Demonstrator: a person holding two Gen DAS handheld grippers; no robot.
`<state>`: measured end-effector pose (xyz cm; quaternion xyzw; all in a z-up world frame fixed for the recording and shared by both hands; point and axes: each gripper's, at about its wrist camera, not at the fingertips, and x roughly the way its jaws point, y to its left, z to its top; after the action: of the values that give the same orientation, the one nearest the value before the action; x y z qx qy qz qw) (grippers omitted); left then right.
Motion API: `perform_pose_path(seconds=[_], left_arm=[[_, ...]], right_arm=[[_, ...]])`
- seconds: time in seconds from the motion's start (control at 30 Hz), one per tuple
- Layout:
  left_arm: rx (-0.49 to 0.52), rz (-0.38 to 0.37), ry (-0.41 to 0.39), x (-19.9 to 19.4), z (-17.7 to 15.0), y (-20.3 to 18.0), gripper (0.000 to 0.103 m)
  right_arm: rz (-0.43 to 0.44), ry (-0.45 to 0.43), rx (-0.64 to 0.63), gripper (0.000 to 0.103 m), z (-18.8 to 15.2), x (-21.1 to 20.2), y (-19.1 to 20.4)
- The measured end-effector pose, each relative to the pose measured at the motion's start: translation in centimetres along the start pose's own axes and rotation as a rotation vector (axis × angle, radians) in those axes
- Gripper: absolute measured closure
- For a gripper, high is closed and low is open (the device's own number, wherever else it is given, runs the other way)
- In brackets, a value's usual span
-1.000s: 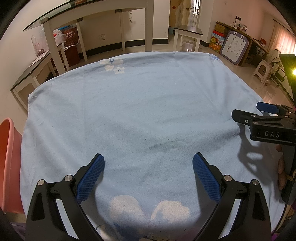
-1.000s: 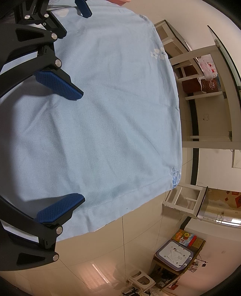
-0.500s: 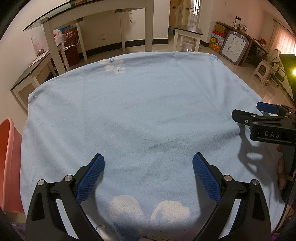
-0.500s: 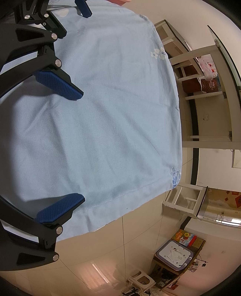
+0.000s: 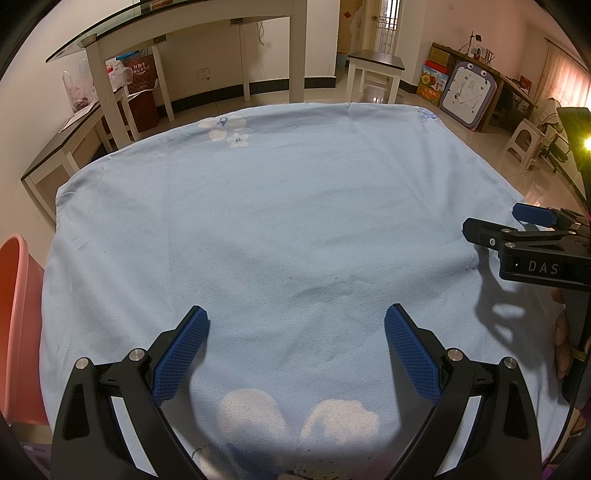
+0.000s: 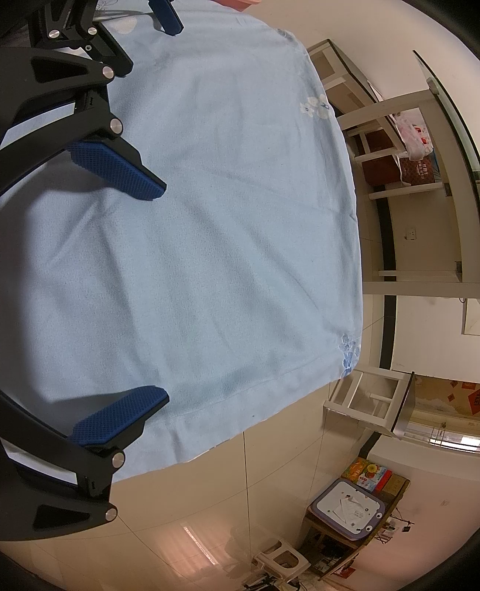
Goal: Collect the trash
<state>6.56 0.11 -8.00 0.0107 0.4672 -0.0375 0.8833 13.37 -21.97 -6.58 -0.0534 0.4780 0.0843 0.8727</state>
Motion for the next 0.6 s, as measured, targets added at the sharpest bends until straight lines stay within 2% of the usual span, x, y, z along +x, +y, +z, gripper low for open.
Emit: perform_pose_path(seconds=[0.6], left_arm=[[0.0,0.0,0.0,0.05,0.05,-0.13,0.006]], right_arm=[[0.0,0.0,0.0,0.003,0.06,0.04,0.0]])
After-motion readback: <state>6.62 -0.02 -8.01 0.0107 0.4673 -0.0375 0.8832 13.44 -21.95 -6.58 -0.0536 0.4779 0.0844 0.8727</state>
